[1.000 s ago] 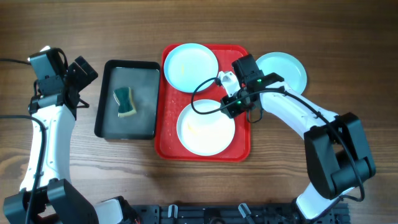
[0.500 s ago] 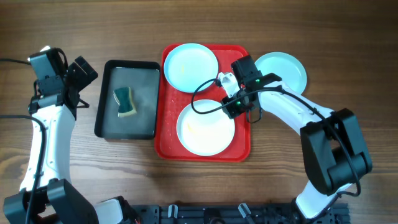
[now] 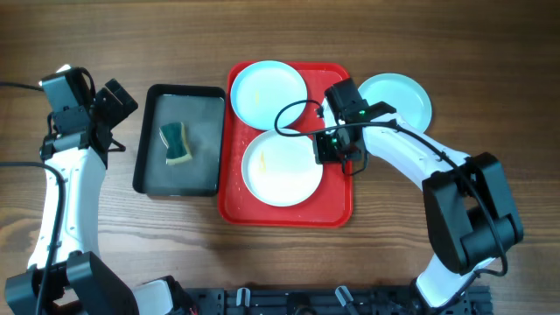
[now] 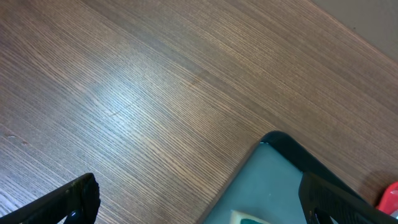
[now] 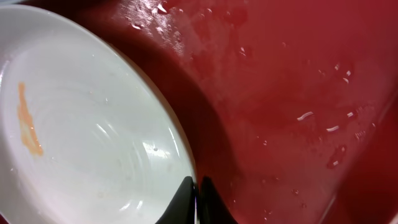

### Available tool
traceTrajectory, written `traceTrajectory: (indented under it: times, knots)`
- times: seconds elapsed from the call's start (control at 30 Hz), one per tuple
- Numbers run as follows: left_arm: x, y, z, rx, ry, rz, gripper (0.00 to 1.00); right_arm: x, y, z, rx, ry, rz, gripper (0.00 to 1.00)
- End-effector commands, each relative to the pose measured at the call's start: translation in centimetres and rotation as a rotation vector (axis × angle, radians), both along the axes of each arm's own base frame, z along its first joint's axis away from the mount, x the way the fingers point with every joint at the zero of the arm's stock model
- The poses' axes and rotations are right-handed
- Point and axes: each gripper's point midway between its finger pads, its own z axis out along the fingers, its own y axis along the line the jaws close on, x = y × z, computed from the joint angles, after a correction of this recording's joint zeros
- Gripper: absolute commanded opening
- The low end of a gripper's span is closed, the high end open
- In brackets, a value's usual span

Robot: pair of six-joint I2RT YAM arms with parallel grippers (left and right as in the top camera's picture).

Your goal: Clean dirty plates on tray and stack at the side

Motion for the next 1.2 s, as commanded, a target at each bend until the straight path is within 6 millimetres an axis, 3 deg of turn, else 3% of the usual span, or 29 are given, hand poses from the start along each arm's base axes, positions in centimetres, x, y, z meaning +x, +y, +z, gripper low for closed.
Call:
traceTrajectory:
  times: [0.0,0.27,0.37,0.43,0.73,0.8,0.93,1.0,1.1,1.17]
  knots:
    - [0.4,0.1,1.2,0.002,-0.033,0.003,1.00,1.4,-1.2,0.4,-0.077,-0.044,-0.072,0.04]
    - [0.4,0.1,1.2,0.002,-0.033,0.003,1.00,2.3,-1.1,3.1,-0.060,-0.108,-0.077,0.05]
    - [0.4,0.1,1.2,0.002,-0.033,0.003,1.00,1.4,-1.5,4.0,-0.069,-0.093,-0.074,0.26]
    - [0.4,0.1,1.2,0.002,-0.033,0.003,1.00,0.9,-1.7,4.2,-0.078,-0.086,-0.048,0.34]
    - [0.4,0.1,1.2,0.002,-0.033,0.003,1.00,2.0,-1.4,6.5,-0.066,-0.187,0.062,0.41]
    - [0.4,0.1,1.2,0.002,-0.033,0.003,1.00,2.0,-1.4,6.5,-0.068,-0.189,0.068,0.54]
    - [0.4,0.1,1.2,0.002,-0.033,0.003,1.00,2.2,-1.3,6.6,-0.065,-0.195,0.066,0.70]
    - [0.4,0.1,1.2,0.002,-0.033,0.003,1.00,2.3,-1.3,6.6,-0.064,-0.199,0.066,0.99]
    - [0.5,0.2,1.3,0.003,-0.037,0.003,1.00,2.3,-1.3,6.6,-0.063,-0.199,0.066,1.00]
    - [1.5,0.5,2.5,0.023,-0.099,0.003,1.00,2.3,-1.3,6.6,-0.063,-0.199,0.066,1.00]
